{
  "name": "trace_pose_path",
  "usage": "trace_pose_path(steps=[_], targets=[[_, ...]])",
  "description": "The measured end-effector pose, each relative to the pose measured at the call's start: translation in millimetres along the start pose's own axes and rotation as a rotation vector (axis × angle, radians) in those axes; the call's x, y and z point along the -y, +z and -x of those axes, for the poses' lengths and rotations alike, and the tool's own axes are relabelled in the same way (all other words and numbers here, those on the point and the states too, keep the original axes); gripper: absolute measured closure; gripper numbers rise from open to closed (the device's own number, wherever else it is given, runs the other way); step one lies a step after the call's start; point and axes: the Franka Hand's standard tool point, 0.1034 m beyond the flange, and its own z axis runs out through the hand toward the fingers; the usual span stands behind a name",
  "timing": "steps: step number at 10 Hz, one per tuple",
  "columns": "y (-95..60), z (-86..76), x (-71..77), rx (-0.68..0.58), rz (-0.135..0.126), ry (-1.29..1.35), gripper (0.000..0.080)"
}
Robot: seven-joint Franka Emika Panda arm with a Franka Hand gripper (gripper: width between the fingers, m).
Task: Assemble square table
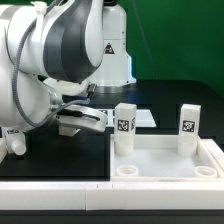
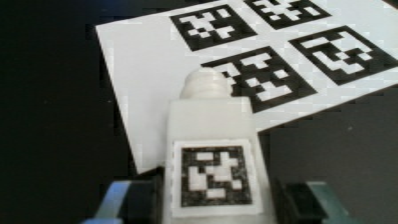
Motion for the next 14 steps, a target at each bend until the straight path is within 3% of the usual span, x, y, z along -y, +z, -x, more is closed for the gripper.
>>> trace_pose_path(steps=[2,4,5,8,9,11,12,13,14], targets=[[-33.8,13.0,8.1,-0.047,-0.001,-0.049,0.0517],[-85.2,30.8,24.5,-0.206,0.007,-0.129,0.0517],[-93.2,37.5,31.9,-0.285,0.013,-0.143,0.0517],[-99.5,31.5,34.5,-0.488,0.013,-0.150,0.0515],[-111.7,34.1,43.6,-0.545,0.021,-0.173,0.0515],[-174.9,43.4,84.5,-0.716,0.066,-0.312,0.0515],[-191.7,47.5,102.1,-0.800,0.053,-0.285,0.0515],[-192.8,49.3,106.8,-0.891,0.041,-0.258,0.0515],[-187.9,47.4,100.4,-0.953,0.052,-0.284,0.0515]])
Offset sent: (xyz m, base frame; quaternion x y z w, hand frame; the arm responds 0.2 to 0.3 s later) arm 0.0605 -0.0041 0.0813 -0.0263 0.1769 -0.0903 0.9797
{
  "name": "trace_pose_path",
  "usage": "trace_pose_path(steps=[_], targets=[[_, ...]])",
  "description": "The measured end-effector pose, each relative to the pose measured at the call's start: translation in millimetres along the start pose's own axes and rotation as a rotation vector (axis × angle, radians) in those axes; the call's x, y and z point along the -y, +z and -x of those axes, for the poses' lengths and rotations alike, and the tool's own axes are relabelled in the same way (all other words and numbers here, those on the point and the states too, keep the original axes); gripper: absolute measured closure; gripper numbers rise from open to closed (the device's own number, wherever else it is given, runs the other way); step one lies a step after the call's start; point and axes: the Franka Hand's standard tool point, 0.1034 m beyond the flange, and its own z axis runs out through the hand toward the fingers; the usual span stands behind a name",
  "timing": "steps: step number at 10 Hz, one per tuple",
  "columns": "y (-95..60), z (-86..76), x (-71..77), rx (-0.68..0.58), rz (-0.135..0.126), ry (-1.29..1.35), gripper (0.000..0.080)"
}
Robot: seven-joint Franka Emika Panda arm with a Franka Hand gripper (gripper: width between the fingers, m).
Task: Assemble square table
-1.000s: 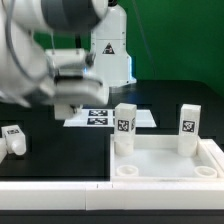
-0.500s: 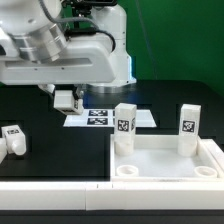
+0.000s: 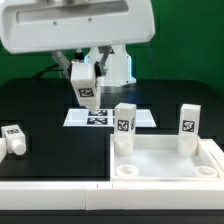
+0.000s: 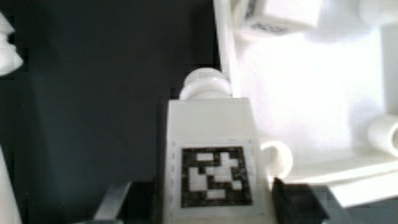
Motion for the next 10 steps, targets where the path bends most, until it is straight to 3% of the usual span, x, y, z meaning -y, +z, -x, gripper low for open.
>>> trace_pose_path(steps=[1,2,3,5,6,7,10], targets=[[0.9,-2.7,-2.5,-0.060,0.011,0.000,0.0515],[0.5,-9.3,7.3,-0.180,0.029,0.024,0.0515],[5.5,-4.9,38.2,-0.277,0.028,0.017,0.0515],[8.3,-13.1,100.6,-0.452,-0.017,0.068,0.0515],[13.7,-15.5,126.3,-0.525,-0.041,0.076,0.0515],[21.7,-12.5,142.4,-0.533,-0.049,0.078,0.0515],[21.9,-13.0,138.9,-0.531,-0.037,0.059,0.0515]])
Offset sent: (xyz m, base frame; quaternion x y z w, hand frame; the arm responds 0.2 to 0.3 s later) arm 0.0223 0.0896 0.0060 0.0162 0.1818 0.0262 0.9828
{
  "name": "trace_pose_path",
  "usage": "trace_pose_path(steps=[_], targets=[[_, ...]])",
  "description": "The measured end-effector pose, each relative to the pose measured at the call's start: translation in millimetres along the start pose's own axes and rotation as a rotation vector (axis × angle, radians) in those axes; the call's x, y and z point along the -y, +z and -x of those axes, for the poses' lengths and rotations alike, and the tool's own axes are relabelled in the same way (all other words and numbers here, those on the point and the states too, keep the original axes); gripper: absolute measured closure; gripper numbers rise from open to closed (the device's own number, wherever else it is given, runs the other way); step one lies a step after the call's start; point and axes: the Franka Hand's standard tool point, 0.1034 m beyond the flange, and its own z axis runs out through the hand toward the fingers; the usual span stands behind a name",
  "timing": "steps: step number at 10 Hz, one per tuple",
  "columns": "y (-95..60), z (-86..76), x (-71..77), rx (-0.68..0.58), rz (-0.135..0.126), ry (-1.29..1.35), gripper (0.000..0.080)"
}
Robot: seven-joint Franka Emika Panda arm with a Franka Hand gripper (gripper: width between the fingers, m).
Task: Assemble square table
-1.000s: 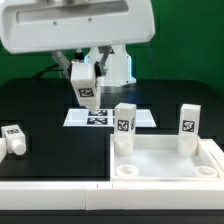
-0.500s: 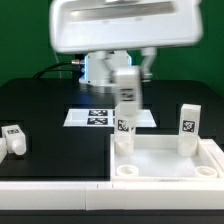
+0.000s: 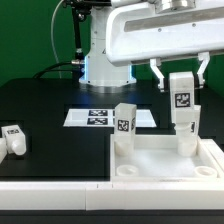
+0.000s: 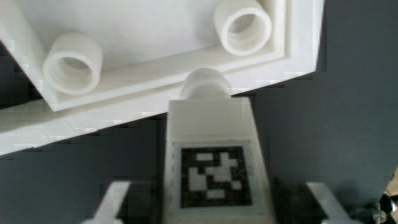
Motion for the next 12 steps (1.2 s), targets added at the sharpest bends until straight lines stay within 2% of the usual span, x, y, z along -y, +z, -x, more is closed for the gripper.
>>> trace_pose_path(steps=[2,3,4,5,9,11,12], targets=[[1.9,1.2,0.7,0.003,0.001,-0.007,0.0515],[11.2,4.8,15.7,0.027,0.000,-0.094,0.0515],[20.2,6.6,24.6,-0.006,-0.008,-0.110,0.0515],[26.9,10.6,14.4,-0.034,-0.003,-0.096,0.0515],[27.4,12.5,15.9,-0.010,-0.003,-0.098,0.0515],[28.6,8.4,34.9,0.002,-0.006,-0.139,0.0515],[30.3,8.1,38.6,-0.002,0.000,-0.154,0.0515]])
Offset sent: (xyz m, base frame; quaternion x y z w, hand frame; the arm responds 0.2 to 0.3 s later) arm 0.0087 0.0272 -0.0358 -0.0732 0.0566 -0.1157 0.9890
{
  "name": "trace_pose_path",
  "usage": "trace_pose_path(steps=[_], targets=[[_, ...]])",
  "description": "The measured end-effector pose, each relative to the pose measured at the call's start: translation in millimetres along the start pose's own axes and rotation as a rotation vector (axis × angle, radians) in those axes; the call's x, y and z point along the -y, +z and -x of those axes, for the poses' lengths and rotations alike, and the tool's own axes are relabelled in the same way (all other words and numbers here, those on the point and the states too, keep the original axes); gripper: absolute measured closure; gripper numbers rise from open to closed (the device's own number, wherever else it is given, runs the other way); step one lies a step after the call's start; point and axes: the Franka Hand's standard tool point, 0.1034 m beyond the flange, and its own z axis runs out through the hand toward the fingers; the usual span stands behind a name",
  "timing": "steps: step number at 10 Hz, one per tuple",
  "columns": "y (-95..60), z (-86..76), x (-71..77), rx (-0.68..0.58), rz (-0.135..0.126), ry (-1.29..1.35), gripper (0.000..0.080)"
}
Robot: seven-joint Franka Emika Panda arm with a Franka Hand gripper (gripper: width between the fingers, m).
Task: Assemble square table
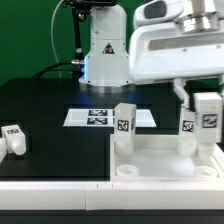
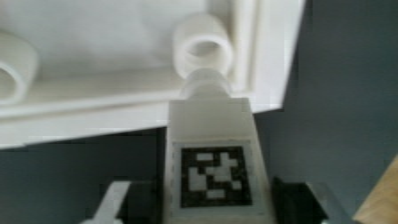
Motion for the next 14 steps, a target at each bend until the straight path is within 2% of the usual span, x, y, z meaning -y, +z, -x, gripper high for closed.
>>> trace_pose_path(steps=[2,3,6,11,14], targets=[[7.9,7.4,2.6,0.010,0.010,-0.020,0.0515],[9.2,6.4,-1.0,0.011,0.013,-0.025,0.0515],[19.2,16.6,-5.6,0.019,0.022,-0.037,0.0515],[22.7,14.3,-5.2,0.014,0.022,-0.078,0.0515],[30.5,22.1,-7.1,0.021,0.027,-0.110,0.0515]])
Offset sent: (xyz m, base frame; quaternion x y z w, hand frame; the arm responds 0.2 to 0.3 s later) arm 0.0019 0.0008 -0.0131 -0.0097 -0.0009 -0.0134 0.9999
